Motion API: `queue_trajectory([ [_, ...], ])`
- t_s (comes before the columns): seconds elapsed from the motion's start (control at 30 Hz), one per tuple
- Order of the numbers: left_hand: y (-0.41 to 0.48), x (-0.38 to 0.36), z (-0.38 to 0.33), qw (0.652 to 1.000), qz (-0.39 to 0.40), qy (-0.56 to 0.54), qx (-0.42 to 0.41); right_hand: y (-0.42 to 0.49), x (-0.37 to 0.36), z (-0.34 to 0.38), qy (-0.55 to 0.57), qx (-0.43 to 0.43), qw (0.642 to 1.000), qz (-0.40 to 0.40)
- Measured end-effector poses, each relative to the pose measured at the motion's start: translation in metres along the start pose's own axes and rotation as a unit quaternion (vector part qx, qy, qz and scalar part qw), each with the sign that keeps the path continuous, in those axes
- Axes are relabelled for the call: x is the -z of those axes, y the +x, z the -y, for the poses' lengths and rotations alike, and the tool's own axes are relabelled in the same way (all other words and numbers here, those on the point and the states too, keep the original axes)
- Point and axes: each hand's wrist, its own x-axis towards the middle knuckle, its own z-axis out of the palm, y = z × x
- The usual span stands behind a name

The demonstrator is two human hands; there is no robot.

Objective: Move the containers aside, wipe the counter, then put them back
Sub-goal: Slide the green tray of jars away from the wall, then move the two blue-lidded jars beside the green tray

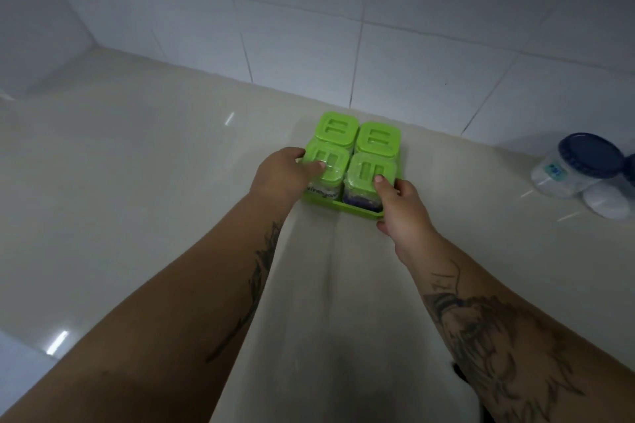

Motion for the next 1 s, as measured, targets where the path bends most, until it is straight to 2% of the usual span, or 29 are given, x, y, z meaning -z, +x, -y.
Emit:
queue_trajectory([
  [0.13, 0.002, -0.004, -0.030, 0.985, -0.043, 0.165, 0.001, 0.002, 0.031, 0.010, -0.003, -0.024, 0.999, 0.023],
  [0.23, -0.004, -0.034, -0.070, 0.956, -0.073, 0.283, -0.021, 0.006, 0.083, 0.022, -0.015, -0.007, 1.000, 0.000],
  [0.33, -0.015, -0.084, -0.115, 0.919, -0.069, 0.369, -0.125, 0.016, 0.155, 0.028, -0.031, 0.012, 0.999, -0.037],
  [0.43, -0.025, -0.146, -0.154, 0.887, -0.025, 0.408, -0.216, 0.032, 0.226, 0.023, -0.038, 0.043, 0.994, -0.095],
  [0.57, -0.034, -0.234, -0.187, 0.862, 0.030, 0.436, -0.256, 0.054, 0.302, 0.001, -0.054, 0.080, 0.970, -0.222],
  [0.67, -0.035, -0.290, -0.200, 0.871, 0.062, 0.415, -0.256, 0.071, 0.345, -0.016, -0.082, 0.083, 0.953, -0.278],
  [0.83, -0.019, -0.350, -0.210, 0.894, 0.079, 0.350, -0.267, 0.102, 0.378, -0.033, -0.162, 0.102, 0.955, -0.224],
  [0.93, -0.004, -0.368, -0.208, 0.909, 0.100, 0.299, -0.272, 0.116, 0.379, -0.046, -0.162, 0.151, 0.959, -0.177],
  [1.0, 0.006, -0.375, -0.205, 0.920, 0.122, 0.235, -0.288, 0.121, 0.377, -0.053, -0.152, 0.183, 0.955, -0.177],
])
